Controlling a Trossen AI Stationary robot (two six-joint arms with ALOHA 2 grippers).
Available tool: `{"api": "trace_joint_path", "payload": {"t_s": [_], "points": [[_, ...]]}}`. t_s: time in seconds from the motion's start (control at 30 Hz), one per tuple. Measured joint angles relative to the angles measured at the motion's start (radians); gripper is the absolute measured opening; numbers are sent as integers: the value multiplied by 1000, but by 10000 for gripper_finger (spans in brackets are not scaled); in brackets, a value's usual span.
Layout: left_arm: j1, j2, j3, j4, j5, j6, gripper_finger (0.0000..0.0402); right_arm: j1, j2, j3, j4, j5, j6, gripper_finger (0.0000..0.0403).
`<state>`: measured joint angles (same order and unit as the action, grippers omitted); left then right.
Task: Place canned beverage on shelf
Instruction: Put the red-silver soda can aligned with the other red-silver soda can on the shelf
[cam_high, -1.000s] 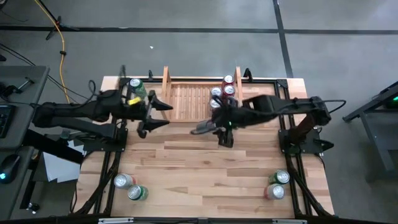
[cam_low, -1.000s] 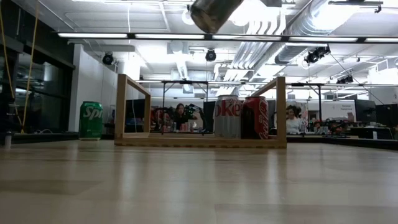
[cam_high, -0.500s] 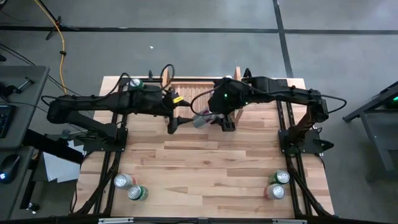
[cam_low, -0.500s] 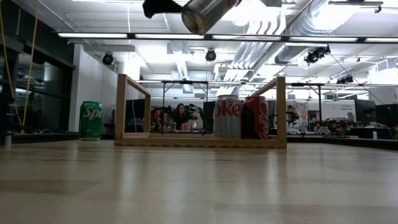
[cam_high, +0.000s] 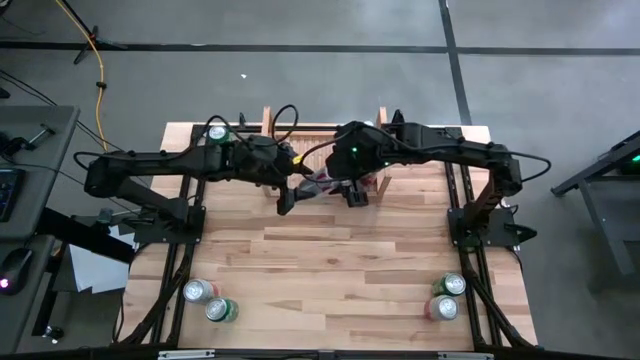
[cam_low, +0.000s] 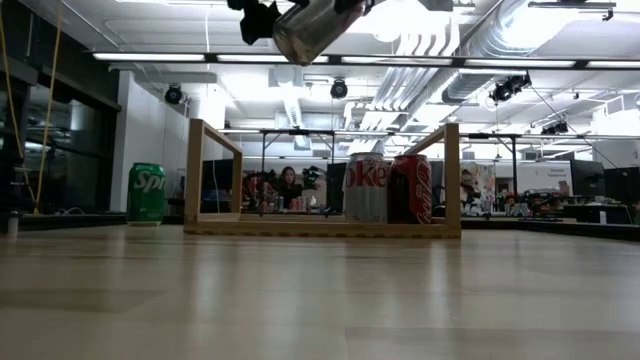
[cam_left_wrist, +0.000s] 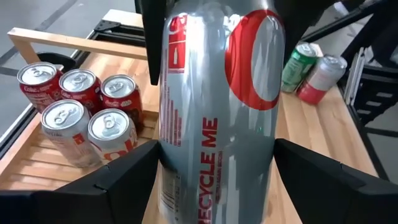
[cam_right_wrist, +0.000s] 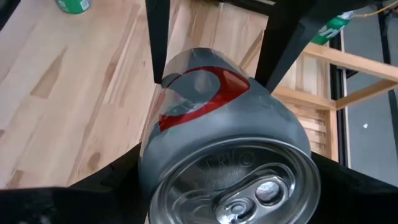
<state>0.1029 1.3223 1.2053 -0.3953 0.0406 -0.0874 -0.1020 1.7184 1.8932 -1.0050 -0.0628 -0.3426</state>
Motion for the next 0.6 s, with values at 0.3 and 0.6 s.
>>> {"api": "trace_joint_path", "payload": {"t_s": [0.3,0.6], "points": [[17,-1,0,-39,3,35,308,11,21,0,18,46,30,283],[50,-135,-1,-154,-65,132,308,-33,14,19,-145,166,26,283]]}}
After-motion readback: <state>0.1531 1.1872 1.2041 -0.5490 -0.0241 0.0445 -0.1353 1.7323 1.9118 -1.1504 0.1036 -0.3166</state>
